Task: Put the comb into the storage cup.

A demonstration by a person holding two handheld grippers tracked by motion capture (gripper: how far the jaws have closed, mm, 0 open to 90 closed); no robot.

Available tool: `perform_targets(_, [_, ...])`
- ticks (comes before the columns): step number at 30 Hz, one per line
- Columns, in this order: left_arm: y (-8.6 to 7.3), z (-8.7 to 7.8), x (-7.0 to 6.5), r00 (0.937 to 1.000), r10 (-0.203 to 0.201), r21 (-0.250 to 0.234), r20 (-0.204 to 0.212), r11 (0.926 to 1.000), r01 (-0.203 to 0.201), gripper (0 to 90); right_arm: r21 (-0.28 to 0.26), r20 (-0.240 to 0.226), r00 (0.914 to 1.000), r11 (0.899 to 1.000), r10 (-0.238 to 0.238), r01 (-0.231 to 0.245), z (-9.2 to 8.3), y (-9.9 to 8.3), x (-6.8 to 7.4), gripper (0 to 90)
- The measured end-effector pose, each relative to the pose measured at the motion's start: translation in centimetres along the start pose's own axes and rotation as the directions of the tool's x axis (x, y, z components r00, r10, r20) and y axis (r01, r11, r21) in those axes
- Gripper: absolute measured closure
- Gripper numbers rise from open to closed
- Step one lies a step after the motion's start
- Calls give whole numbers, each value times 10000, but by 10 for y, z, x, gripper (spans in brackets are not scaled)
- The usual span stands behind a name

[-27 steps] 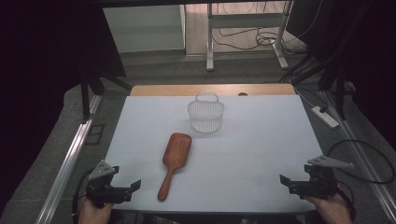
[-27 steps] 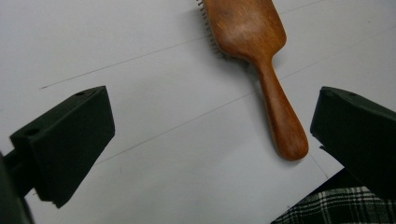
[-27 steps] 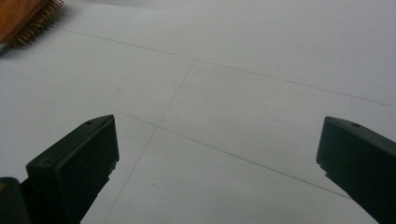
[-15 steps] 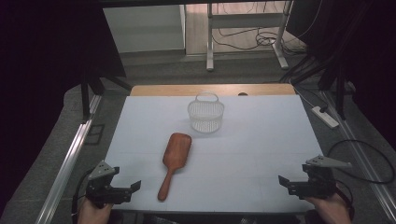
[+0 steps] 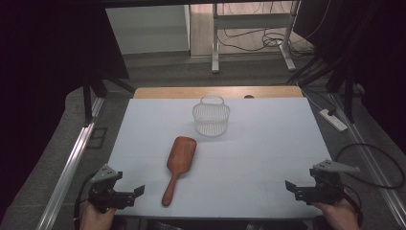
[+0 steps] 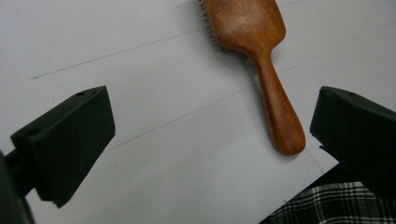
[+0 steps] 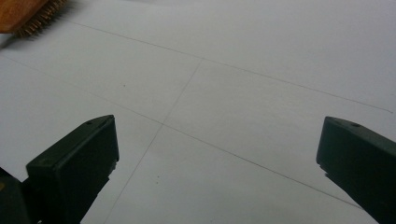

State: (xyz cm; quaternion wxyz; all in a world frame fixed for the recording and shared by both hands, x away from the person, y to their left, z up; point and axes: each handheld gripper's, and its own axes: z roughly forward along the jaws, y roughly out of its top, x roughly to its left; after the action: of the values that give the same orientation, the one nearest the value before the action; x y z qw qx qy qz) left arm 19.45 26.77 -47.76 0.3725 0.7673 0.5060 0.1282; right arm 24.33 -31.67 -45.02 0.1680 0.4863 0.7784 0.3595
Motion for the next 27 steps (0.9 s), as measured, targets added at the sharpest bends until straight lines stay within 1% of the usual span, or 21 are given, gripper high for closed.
perform_targets(6, [1,0,0,10000,23,32,55,10000,-23,0,13,-11,10000,10000,-20,20,0,0,0,0])
perform_targets(13, [4,0,-1,9998,211,-106,-25,9997,-211,0,12,-23,10000,10000,27,-27,0,0,0,0])
perform_targets(16, [7,0,-2,9996,277,-42,-21,9996,-278,0,27,-33,10000,10000,33,-32,1,0,0,0])
perform_targets(18, [8,2,-2,9995,242,-85,218,9997,-240,0,20,-45,10000,10000,26,-26,1,0,0,0])
perform_targets(22, [11,4,-3,9977,452,-108,506,9989,-447,0,53,-34,10000,10000,28,-28,1,0,0,0])
perform_targets(24, [12,5,-4,9970,498,-168,597,9987,-488,0,56,-43,10000,10000,50,-50,1,0,0,0])
perform_targets(25, [12,5,-4,9970,498,-168,597,9987,-488,0,56,-43,10000,10000,50,-50,1,0,0,0])
perform_targets(27, [15,7,-4,9964,631,-112,558,9980,-625,0,84,-38,10000,10000,28,-28,1,0,0,0])
